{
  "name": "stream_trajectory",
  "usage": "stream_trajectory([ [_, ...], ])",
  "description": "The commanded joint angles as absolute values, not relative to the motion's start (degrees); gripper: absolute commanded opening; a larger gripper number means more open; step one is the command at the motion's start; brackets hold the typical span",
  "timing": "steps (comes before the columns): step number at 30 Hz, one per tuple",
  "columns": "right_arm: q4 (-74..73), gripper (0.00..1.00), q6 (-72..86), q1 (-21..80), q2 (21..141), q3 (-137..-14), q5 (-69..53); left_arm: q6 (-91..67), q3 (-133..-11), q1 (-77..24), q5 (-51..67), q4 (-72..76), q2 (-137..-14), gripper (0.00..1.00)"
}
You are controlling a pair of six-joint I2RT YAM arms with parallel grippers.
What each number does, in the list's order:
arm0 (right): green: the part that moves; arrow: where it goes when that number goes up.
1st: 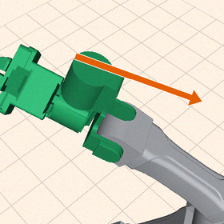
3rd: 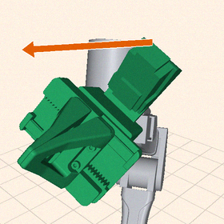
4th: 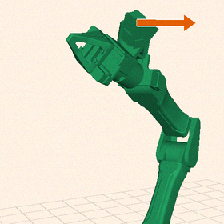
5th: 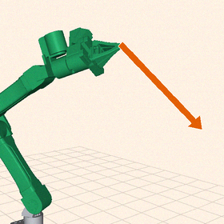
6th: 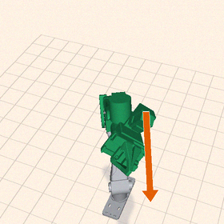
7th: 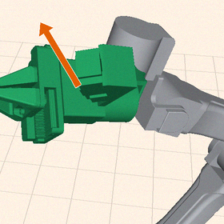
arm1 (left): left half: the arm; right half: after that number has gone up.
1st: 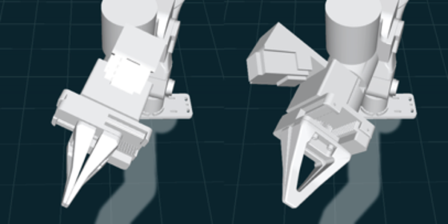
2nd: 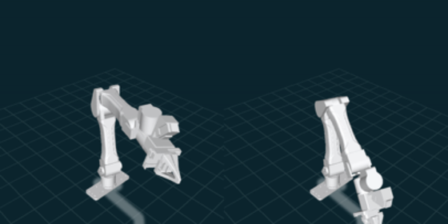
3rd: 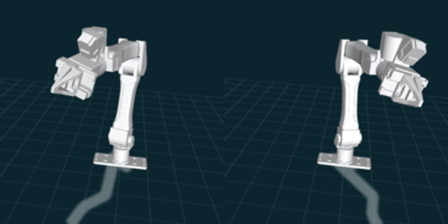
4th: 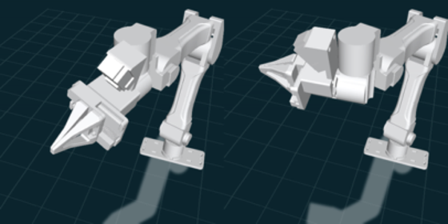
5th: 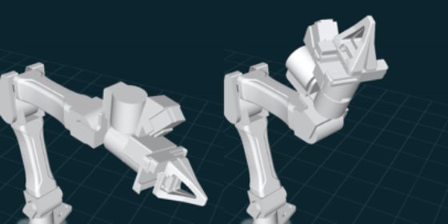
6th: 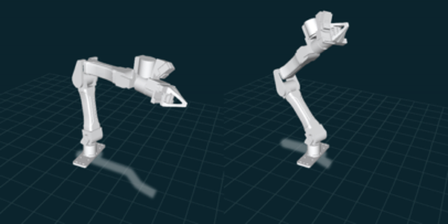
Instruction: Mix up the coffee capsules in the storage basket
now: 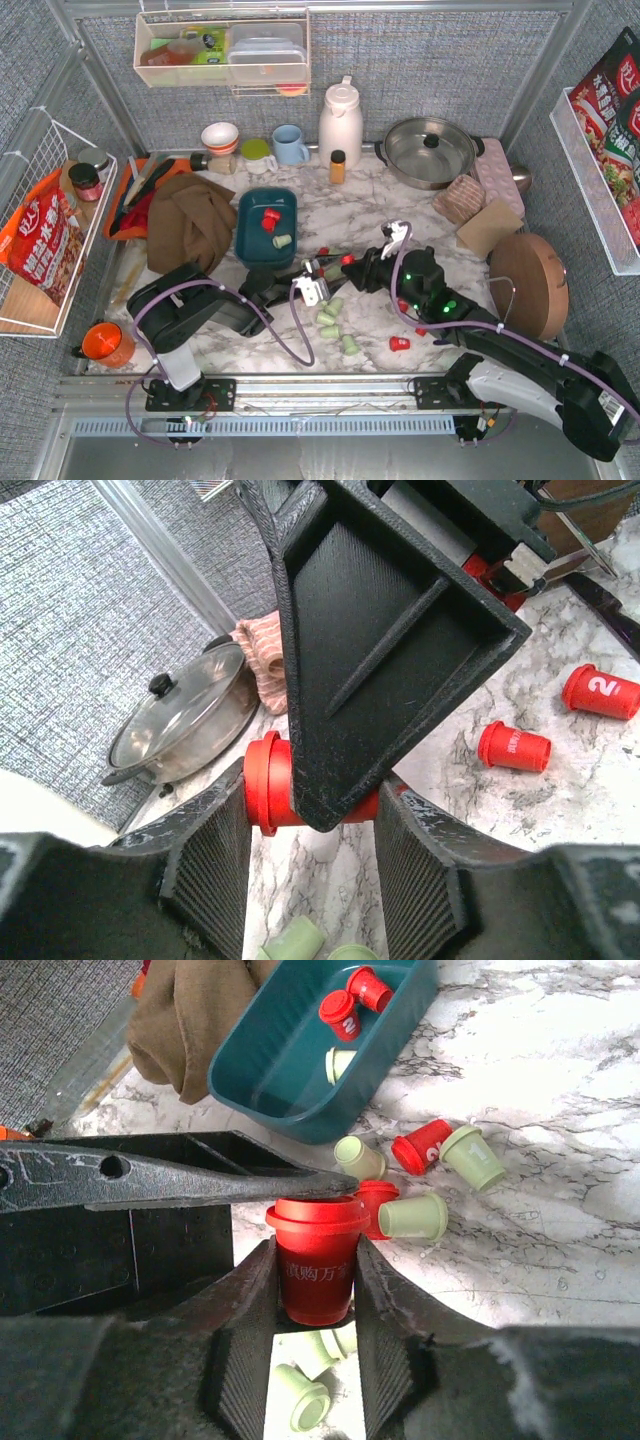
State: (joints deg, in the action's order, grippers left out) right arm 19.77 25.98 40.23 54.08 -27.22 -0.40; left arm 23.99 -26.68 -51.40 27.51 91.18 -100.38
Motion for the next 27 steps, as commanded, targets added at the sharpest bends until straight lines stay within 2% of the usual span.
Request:
stream_trajectory([
  [1,18.63,0.43,26.4,40.34,54.69,-28.99,-1.2,24.7,-26.63,-51.34,25.8,93.75,-100.08,0.48],
  [3,15.95,0.53,26.13,40.42,54.57,-30.21,-0.73,24.74,-26.4,-51.33,23.36,93.9,-99.8,0.48],
  [5,13.54,0.57,26.06,40.38,53.99,-30.97,0.71,24.76,-25.85,-51.21,18.98,93.78,-99.55,0.48],
  [12,8.97,0.59,24.87,40.3,51.78,-31.04,6.62,18.46,-23.12,-47.36,0.0,94.16,-98.64,0.47],
  [16,7.0,0.58,24.21,40.32,55.81,-32.37,7.29,11.78,-22.63,-44.67,-12.66,92.15,-96.49,0.46],
  [18,4.68,0.59,25.05,40.26,59.4,-34.52,7.0,9.6,-23.82,-43.59,-15.99,86.73,-94.75,0.45],
  [22,4.38,0.59,29.69,40.4,67.36,-38.18,7.35,0.66,-31.12,-40.59,-20.94,64.57,-92.07,0.48],
  [24,5.62,0.59,32.95,40.54,71.54,-39.6,8.45,-5.48,-35.17,-38.34,-21.59,53.42,-92.34,0.51],
  [27,4.98,0.59,39.65,41.11,77.38,-42.61,10.93,-10.14,-38.71,-36.3,-21.51,44.87,-93.75,0.55],
])
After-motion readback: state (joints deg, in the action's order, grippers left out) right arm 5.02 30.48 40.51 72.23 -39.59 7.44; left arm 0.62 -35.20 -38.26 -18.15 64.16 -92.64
